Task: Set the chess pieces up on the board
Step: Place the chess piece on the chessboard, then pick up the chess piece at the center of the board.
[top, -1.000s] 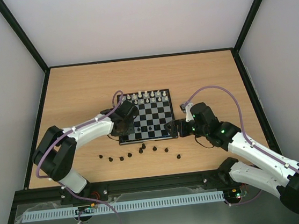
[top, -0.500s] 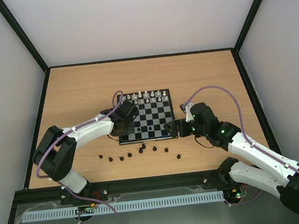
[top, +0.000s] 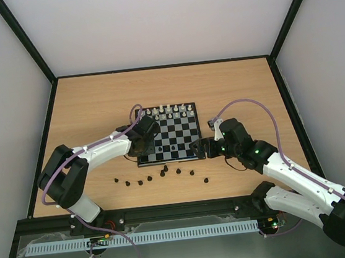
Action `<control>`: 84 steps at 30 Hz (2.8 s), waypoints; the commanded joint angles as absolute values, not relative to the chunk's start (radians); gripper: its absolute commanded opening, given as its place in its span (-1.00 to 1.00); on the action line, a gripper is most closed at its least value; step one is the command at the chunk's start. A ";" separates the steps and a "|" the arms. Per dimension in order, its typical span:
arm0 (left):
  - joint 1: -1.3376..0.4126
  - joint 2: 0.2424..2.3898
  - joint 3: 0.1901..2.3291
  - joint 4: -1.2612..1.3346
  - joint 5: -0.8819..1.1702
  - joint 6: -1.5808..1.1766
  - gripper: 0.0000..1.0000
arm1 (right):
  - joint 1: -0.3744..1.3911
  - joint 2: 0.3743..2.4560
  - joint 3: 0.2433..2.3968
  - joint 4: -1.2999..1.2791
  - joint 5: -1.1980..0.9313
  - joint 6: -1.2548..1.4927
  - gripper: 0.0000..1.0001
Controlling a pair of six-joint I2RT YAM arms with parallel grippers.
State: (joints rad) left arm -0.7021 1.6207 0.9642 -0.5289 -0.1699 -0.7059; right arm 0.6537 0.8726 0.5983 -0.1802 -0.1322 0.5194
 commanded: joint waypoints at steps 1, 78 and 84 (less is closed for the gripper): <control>-0.706 1.639 0.984 -0.525 -0.190 -0.702 -0.86 | 0.650 0.879 0.587 -0.173 -0.147 0.508 0.97; -0.729 1.157 0.832 -0.358 -0.254 -0.681 0.98 | 0.652 0.957 0.576 -0.146 -0.179 0.503 0.97; -0.729 1.183 0.821 -0.322 -0.252 -0.664 0.98 | 0.652 0.975 0.576 -0.144 -0.175 0.503 0.97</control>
State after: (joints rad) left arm -0.7254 1.1713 0.8307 -0.3794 -0.2371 -0.6796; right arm 0.6540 0.9623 0.5858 -0.1509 -0.1707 0.5163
